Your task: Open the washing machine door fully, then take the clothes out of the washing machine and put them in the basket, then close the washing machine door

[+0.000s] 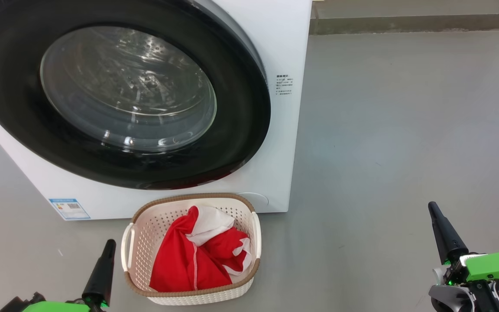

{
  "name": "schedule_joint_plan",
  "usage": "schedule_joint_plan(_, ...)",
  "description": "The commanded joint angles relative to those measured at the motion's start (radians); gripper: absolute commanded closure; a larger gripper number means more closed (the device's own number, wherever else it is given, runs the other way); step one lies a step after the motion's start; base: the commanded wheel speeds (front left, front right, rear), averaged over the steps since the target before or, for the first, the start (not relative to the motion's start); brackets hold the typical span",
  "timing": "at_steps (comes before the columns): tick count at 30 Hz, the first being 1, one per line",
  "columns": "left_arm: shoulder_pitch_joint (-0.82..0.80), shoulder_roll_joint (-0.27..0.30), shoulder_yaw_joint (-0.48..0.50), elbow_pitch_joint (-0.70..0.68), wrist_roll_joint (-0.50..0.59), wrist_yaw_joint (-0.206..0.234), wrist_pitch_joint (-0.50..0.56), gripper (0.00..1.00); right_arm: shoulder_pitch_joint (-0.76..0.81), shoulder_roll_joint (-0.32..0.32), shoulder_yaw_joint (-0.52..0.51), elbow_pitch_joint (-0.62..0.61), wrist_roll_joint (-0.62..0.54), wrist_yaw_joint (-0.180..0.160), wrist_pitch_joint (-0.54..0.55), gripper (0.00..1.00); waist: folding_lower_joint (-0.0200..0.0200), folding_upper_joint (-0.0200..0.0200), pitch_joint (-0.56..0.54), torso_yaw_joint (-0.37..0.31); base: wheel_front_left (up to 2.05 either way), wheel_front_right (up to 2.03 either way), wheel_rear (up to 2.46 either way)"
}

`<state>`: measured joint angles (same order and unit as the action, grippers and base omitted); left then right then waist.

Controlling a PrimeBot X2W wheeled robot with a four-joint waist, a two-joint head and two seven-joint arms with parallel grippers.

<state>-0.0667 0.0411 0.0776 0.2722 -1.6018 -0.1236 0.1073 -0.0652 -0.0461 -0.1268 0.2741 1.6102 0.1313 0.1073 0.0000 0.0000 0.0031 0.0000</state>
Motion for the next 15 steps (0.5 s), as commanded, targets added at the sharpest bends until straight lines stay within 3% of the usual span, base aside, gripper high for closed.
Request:
schedule_joint_plan(1,-0.041,0.009,0.036,-0.027,-0.007,-0.007,0.006,1.00,-0.043,-0.005,0.013,-0.029,-0.001,-0.001,0.006,1.00,0.0000,0.0000,0.000,0.000,0.00,0.00,0.00)
schedule_joint_plan(15,-0.041,0.009,0.036,-0.027,-0.007,-0.007,0.006,1.00,-0.043,-0.005,0.013,-0.029,-0.002,-0.001,0.006,1.00,0.0000,0.0000,0.000,0.000,0.00,0.00,0.00)
